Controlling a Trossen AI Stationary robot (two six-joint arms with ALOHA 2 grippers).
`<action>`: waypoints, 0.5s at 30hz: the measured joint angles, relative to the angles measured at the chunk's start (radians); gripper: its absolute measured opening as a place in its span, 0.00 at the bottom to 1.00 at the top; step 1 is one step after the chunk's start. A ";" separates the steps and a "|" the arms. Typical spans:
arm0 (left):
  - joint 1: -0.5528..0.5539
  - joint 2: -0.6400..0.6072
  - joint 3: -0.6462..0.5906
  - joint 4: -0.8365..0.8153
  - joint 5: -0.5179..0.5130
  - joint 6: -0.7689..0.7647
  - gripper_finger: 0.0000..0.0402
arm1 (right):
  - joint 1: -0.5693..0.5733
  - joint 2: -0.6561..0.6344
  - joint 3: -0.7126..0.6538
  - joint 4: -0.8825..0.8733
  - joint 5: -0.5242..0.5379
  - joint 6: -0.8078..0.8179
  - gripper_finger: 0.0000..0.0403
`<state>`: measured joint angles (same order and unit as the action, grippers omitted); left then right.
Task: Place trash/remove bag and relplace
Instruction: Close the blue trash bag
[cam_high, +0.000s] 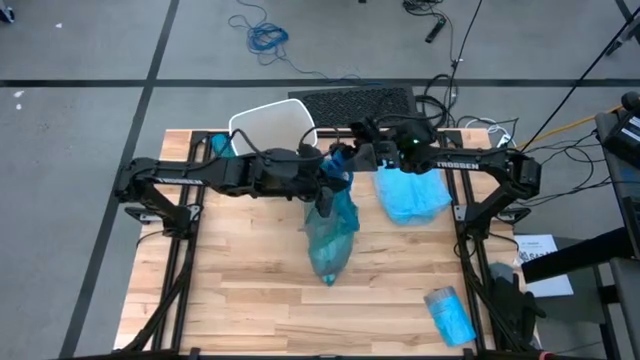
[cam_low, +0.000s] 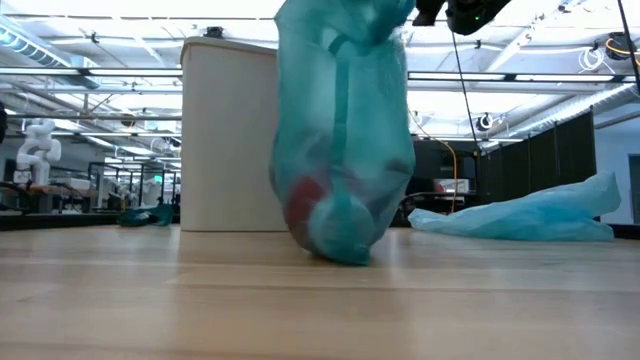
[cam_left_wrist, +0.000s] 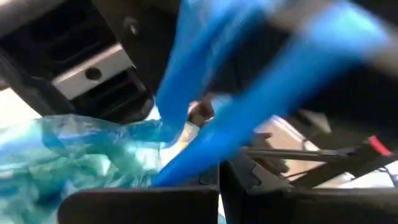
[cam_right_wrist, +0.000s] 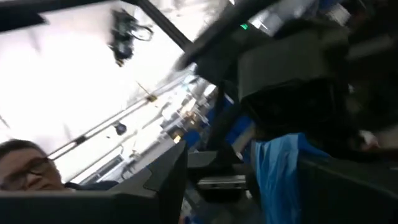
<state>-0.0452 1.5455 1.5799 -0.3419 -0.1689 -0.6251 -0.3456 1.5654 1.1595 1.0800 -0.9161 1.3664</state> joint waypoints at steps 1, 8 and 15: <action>-0.003 -0.008 0.000 0.007 0.005 0.003 0.00 | 0.000 0.000 0.002 0.023 0.008 0.014 0.42; -0.004 -0.046 -0.002 0.014 -0.019 0.005 0.00 | 0.014 0.000 0.002 0.157 0.008 0.127 0.42; -0.004 -0.049 -0.001 0.035 -0.014 0.004 0.00 | 0.020 0.002 0.001 0.244 0.029 0.191 0.42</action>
<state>-0.0496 1.4963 1.5784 -0.3066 -0.1828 -0.6212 -0.3252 1.5673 1.1603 1.3243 -0.8874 1.5574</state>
